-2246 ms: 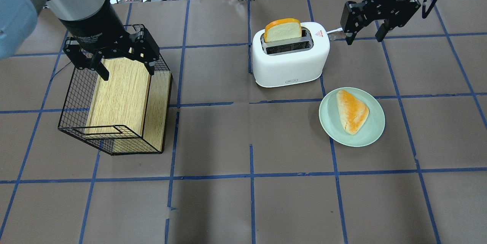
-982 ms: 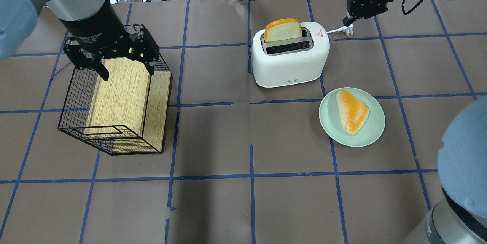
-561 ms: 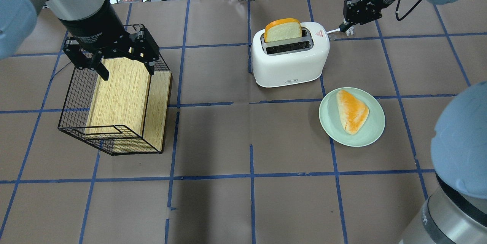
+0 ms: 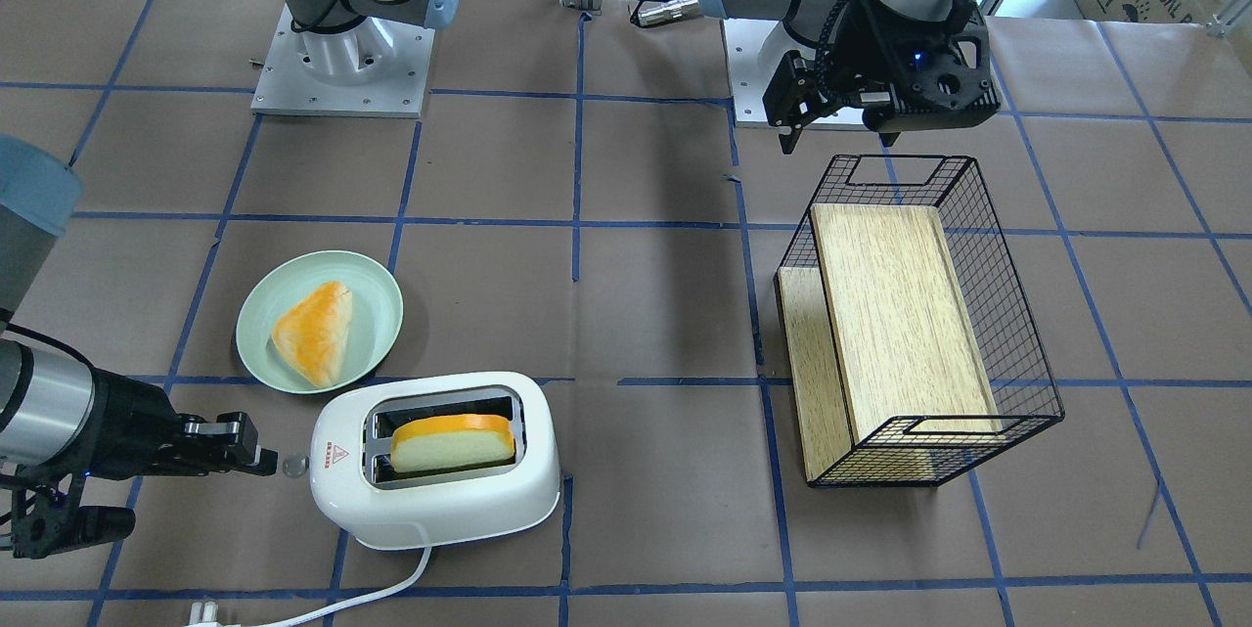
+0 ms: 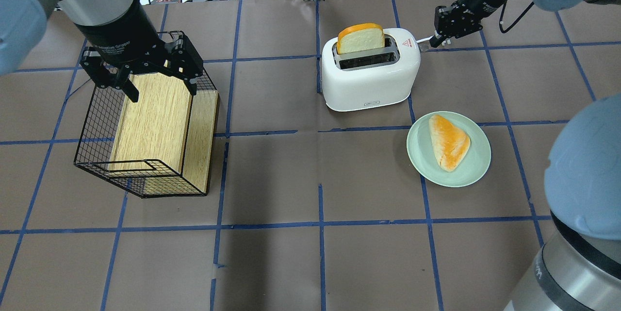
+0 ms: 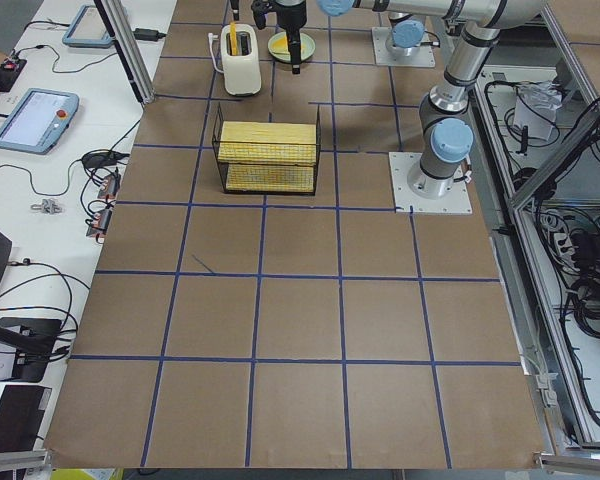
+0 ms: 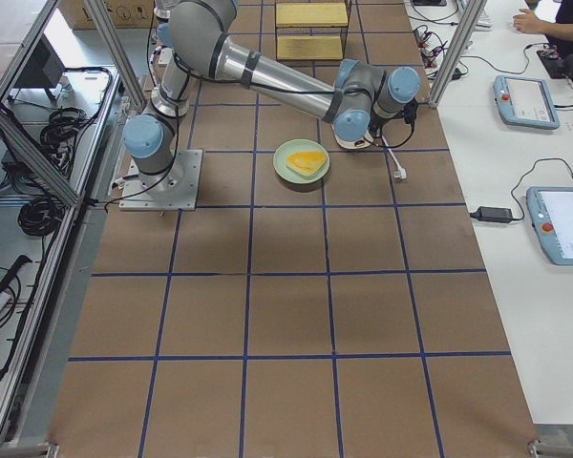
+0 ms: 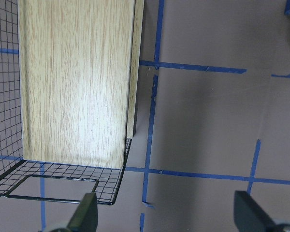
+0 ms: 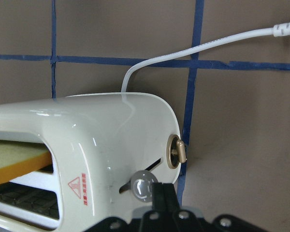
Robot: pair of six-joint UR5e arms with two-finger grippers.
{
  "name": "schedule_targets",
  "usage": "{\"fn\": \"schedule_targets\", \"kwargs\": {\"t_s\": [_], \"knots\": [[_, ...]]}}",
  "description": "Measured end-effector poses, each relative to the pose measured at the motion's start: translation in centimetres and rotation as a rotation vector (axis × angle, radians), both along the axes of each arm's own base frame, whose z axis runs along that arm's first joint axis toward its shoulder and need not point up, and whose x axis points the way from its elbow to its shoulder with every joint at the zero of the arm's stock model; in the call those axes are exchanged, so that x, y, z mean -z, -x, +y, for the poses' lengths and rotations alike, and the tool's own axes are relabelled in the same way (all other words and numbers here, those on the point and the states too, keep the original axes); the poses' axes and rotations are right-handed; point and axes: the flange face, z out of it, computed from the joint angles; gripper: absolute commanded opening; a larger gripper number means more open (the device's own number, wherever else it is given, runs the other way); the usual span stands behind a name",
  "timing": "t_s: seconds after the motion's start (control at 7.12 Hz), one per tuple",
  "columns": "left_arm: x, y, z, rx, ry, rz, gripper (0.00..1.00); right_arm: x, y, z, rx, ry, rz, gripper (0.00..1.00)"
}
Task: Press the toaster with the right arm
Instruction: 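Lower the right gripper onto the toaster's lever, then press the toaster lever down with the right gripper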
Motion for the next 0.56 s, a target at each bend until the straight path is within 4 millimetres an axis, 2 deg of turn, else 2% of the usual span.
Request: {"fn": "schedule_targets", "kwargs": {"t_s": [0.56], "knots": [[0.0,0.0,0.0,0.0,0.0,0.0,1.0,0.1,-1.5,-0.2,-0.016,0.006,-0.023,0.02]]}}
